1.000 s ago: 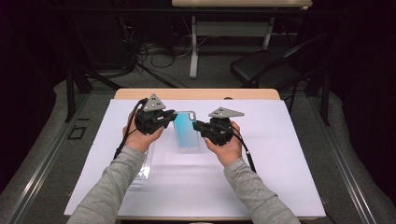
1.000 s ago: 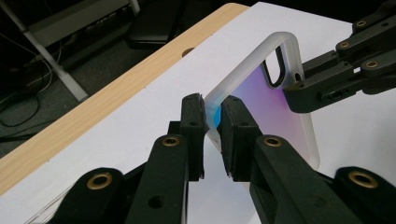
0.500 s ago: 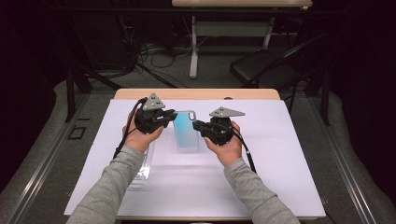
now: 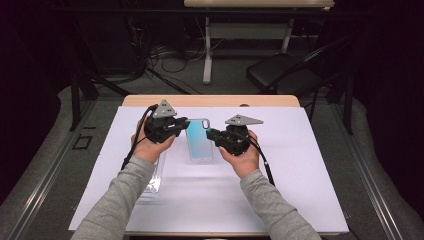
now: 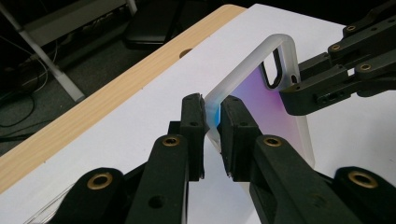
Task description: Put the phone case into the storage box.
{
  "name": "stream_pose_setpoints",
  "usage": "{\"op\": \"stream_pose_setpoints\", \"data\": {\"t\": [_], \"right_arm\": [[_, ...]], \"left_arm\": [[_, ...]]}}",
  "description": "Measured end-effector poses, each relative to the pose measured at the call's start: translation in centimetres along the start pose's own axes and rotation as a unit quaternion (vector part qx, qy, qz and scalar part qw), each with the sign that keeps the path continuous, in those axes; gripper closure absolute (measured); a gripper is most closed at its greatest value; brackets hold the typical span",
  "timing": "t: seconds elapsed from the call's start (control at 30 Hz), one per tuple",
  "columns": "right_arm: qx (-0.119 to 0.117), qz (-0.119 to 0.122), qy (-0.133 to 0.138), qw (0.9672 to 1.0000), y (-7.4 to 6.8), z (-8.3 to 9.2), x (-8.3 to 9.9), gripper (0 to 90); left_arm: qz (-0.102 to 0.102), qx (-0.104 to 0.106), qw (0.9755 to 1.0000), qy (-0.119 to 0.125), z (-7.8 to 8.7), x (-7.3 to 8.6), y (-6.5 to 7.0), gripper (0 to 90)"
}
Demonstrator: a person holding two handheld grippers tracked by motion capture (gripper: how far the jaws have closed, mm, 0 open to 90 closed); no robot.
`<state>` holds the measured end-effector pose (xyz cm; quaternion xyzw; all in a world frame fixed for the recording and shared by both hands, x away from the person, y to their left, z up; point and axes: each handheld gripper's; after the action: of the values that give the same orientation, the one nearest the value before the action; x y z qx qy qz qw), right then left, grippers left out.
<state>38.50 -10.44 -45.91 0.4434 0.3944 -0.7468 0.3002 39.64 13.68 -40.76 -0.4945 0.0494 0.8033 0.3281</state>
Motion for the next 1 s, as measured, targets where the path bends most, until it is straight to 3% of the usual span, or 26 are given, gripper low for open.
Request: {"op": "stream_pose_setpoints", "data": {"t": [0.57,1.0], "right_arm": [[-0.002,0.015,0.020,0.9997,-0.1,0.2,-0.2,60.6],[0.001,0.031,0.012,0.9994,-0.3,0.6,-0.3,56.7]], "left_arm": [[-0.008,-0.014,0.9999,0.005,0.2,-0.3,-0.6,80.7],[-0.011,-0.037,0.9992,0.013,0.5,-0.4,-2.0,80.7]]}}
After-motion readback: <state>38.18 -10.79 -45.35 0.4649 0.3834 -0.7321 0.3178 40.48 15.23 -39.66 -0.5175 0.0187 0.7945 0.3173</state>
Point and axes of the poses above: each handheld gripper's, and its own axes: z roughly backward along the jaws, x roughly out of its underside, y roughly to its right, and after that the axes turned 15 degrees about -x, right-handed
